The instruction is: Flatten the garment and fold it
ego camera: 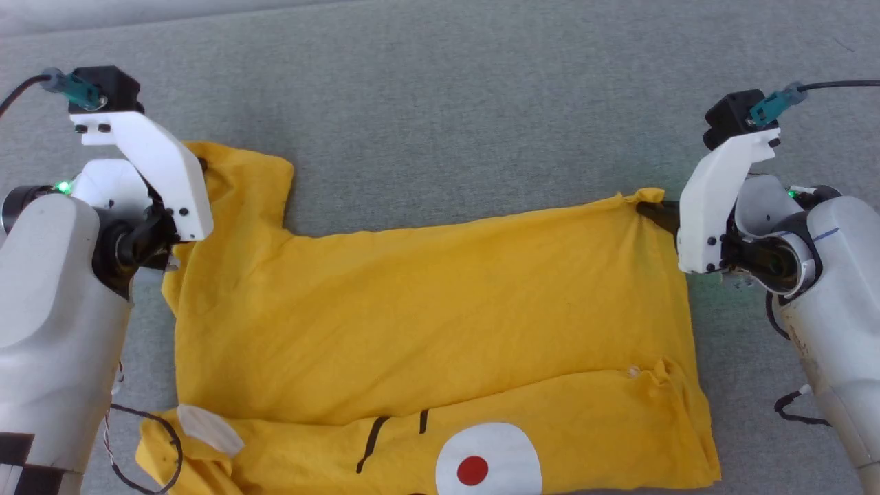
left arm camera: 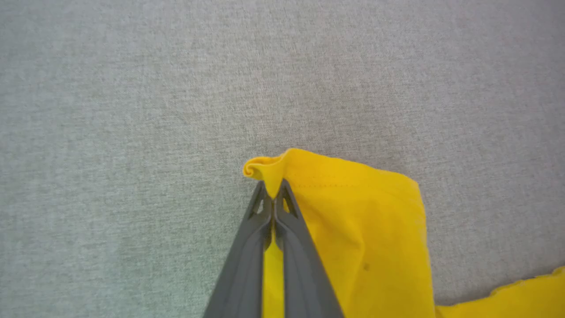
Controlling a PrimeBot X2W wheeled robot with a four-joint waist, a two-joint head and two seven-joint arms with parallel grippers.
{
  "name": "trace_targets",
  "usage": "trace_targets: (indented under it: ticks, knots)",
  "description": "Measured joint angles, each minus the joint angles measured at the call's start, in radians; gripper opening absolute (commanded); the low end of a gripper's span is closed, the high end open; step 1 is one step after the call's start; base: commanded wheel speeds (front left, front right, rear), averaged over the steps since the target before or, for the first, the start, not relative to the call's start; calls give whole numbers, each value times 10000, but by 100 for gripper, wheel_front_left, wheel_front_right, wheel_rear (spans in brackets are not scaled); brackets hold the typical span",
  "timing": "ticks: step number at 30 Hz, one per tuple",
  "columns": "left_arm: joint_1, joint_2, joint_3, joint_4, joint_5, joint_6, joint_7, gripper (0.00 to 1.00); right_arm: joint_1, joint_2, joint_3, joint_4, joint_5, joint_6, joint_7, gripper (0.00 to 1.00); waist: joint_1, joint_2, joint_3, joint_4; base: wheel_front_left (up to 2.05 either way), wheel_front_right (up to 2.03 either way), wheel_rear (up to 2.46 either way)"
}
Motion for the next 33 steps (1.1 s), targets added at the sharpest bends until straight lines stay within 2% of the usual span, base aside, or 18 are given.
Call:
trace_targets:
  ticks: [2, 8, 12, 15, 22, 27, 32, 33]
  knots:
    - [7, 2, 31, 2, -2, -69, -234, 0, 10, -35, 92, -17, 46, 0, -299, 0, 1, 0, -69, 61, 0, 0, 0]
    - [64, 184, 376, -226, -2, -169, -1413, 0, 207, -322, -17, -690, -104, 4, -2113, 0, 2, 0, -502, 78, 0, 0, 0]
    - [570, 362, 725, -750, -25, -144, -2123, 0, 805, -792, -384, -1538, -213, 4, -2600, 0, 1, 0, -929, 97, 0, 0, 0]
    - [1422, 533, 1043, -1465, -138, 36, -2591, 0, 1709, -1020, -665, -2040, -322, 4, -2719, 0, 0, 0, -1300, 127, 0, 0, 0]
    - [5146, 593, 1827, -3804, -692, 895, -3400, 0, 4170, -792, -1151, -2569, -420, 4, -2876, 0, -2, 0, -2190, 200, 0, 0, 0]
    - [8027, 81, 2057, -5444, -953, 1745, -3829, 0, 5380, -483, -1618, -2452, -453, 4, -3294, 0, -3, 0, -2716, 256, 0, 0, 0]
    - [9885, -385, 2272, -6520, -1160, 2391, -4130, 0, 6117, -228, -1998, -2454, -531, 2, -3800, 0, -3, 0, -2936, 379, 0, 0, 0]
    - [10086, -454, 2320, -6631, -1221, 2443, -4184, 0, 6249, -188, -2092, -2464, -583, 4, -3925, 7, -2, 0, -2946, 405, 0, 0, 0]
